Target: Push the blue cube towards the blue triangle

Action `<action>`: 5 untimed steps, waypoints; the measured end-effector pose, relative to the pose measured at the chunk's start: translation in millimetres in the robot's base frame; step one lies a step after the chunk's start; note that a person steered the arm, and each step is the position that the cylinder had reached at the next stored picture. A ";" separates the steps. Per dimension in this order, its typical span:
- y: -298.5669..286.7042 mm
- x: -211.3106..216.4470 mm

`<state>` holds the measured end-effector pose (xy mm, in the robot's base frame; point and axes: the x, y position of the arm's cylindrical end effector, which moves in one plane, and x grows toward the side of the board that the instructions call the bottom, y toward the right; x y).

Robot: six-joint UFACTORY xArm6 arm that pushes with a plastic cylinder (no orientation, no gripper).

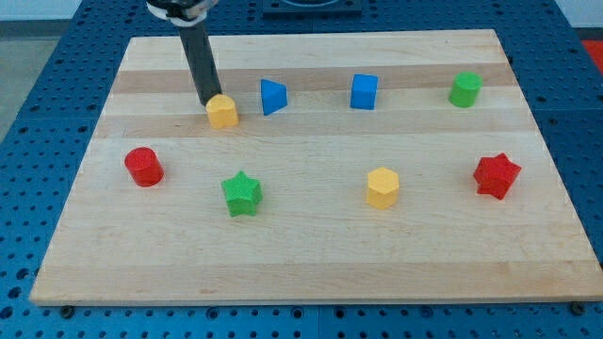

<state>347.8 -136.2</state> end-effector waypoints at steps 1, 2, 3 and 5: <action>25.7 1.1; 23.2 1.1; -43.1 -12.4; 55.2 -132.7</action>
<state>215.2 -81.0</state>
